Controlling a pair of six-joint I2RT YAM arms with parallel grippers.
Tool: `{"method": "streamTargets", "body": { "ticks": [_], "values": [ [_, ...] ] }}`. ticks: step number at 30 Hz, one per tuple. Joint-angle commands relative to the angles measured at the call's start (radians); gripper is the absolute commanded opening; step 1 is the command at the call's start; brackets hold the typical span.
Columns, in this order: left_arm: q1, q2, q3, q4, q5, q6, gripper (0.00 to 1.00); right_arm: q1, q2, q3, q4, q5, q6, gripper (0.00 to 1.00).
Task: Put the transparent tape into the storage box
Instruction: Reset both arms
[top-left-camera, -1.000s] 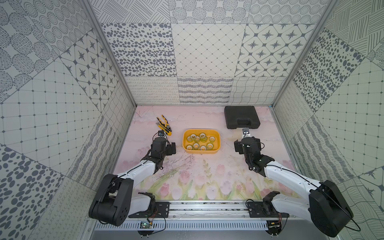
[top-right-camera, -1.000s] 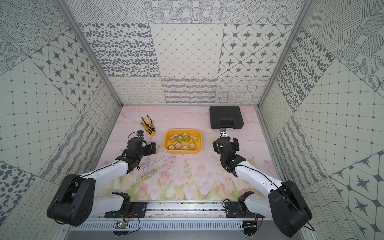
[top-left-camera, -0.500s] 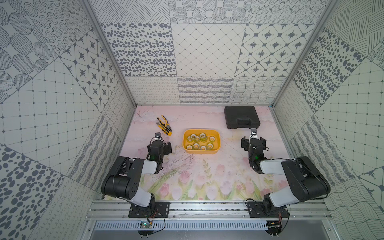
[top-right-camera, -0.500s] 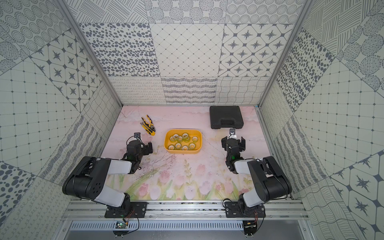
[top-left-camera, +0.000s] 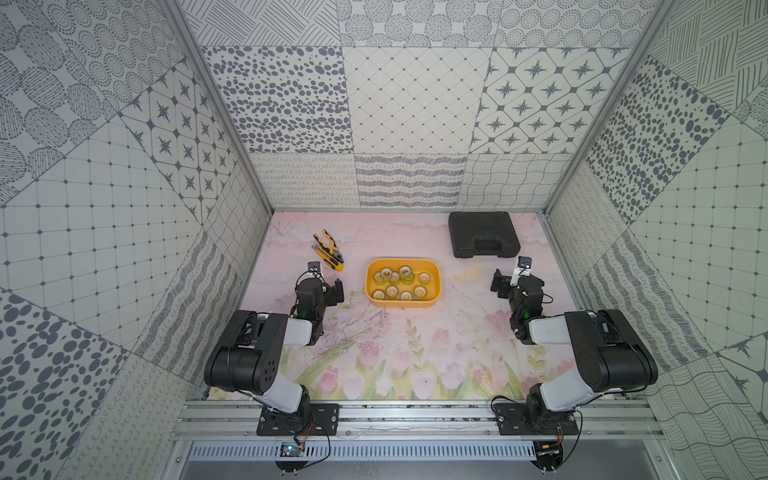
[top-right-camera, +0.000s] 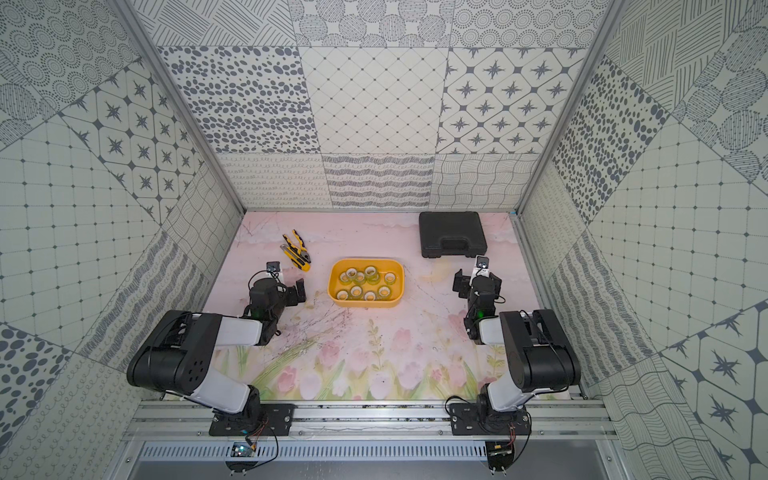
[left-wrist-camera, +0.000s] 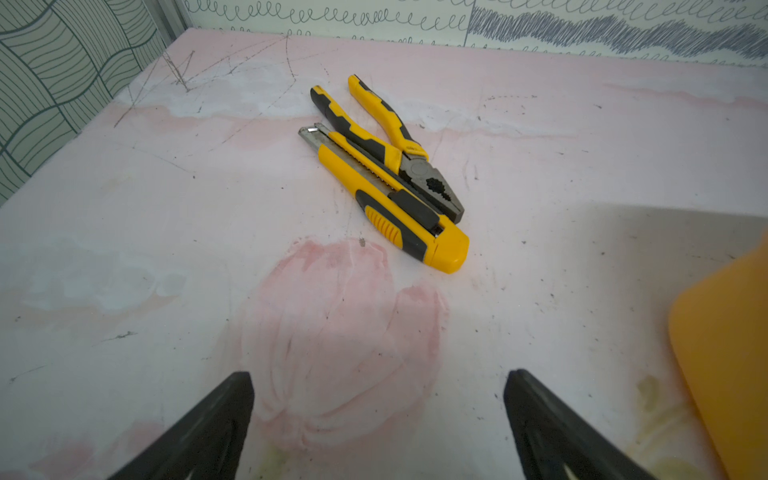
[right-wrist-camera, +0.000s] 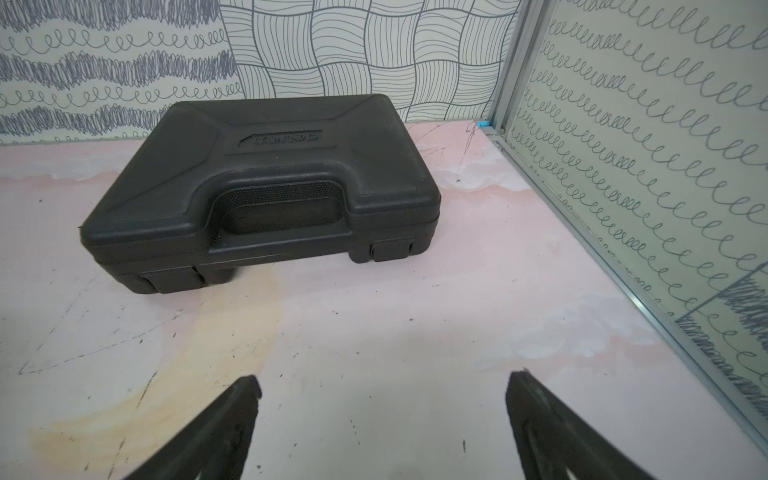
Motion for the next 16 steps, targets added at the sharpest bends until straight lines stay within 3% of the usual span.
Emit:
{"method": "streamTargets", "body": {
  "ticks": [1, 16],
  "values": [
    [0.006, -0.003, 0.008, 0.046, 0.033, 0.001, 0.99, 0.003, -0.005, 0.019, 0.020, -0.014, 0.017, 0.97],
    [0.006, -0.003, 0.008, 0.050, 0.036, 0.002, 0.99, 0.003, -0.006, 0.021, 0.017, -0.015, 0.017, 0.97]
  ]
}}
